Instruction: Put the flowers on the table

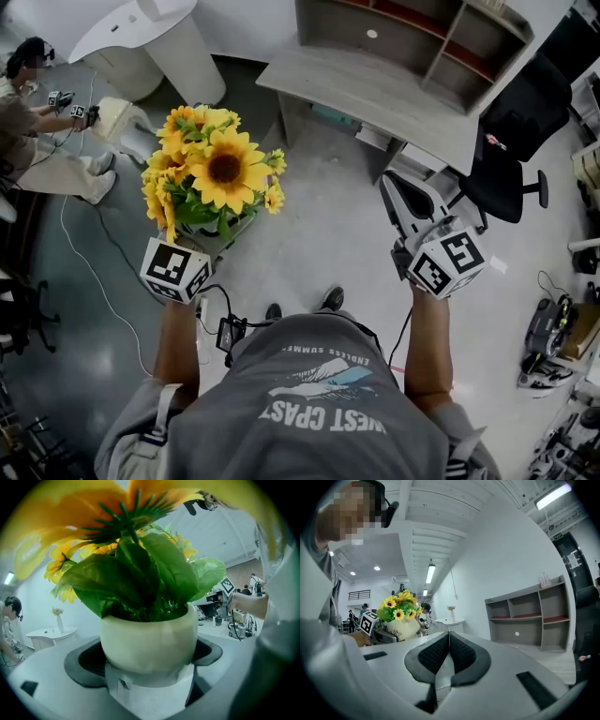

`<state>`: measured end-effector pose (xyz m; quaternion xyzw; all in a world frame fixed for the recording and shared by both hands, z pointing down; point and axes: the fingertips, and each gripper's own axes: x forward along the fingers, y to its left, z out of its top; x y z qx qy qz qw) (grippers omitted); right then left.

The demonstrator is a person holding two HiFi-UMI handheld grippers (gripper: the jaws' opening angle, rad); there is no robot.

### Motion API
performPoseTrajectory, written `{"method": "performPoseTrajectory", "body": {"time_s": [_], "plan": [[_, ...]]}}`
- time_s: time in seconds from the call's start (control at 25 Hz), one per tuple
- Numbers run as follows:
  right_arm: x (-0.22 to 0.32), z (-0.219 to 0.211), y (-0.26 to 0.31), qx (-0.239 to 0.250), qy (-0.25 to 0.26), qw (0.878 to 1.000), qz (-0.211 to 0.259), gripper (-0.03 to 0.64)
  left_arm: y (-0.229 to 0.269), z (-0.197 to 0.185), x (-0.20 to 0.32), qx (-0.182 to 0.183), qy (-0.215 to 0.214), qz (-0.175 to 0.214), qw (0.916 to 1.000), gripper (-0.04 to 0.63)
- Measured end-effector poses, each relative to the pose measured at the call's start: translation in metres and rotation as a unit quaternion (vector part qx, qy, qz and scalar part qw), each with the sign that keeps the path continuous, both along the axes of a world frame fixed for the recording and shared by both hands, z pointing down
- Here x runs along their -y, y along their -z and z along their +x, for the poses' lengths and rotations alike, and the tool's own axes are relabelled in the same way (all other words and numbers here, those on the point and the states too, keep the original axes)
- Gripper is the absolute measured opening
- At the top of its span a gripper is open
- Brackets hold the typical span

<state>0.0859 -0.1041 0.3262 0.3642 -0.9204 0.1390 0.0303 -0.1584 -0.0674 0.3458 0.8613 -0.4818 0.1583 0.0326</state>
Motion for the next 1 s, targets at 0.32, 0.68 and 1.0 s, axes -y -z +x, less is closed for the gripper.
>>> {"method": "performPoseTrajectory", "body": {"time_s": [0.32,0.68,1.0], "plan": [[0.012,0.002,0.001,0.006,0.025,1.0,0.006,0.028,0.001,0.0,-0.002,0.007,0.033,0.007,0.9994,0.552],[0.012,0.003,-0.006,0.012,0.019,1.0,0.005,0.028,-0.003,-0.003,-0.001,0.012,0.029,0.003,0.9995,0.552],[-0.002,0.005,-0.013,0.014,-0.023,1.0,-0.009,0.028,-0.005,-0.01,0.004,0.018,-0.005,0.0,0.9998,0.552]]}}
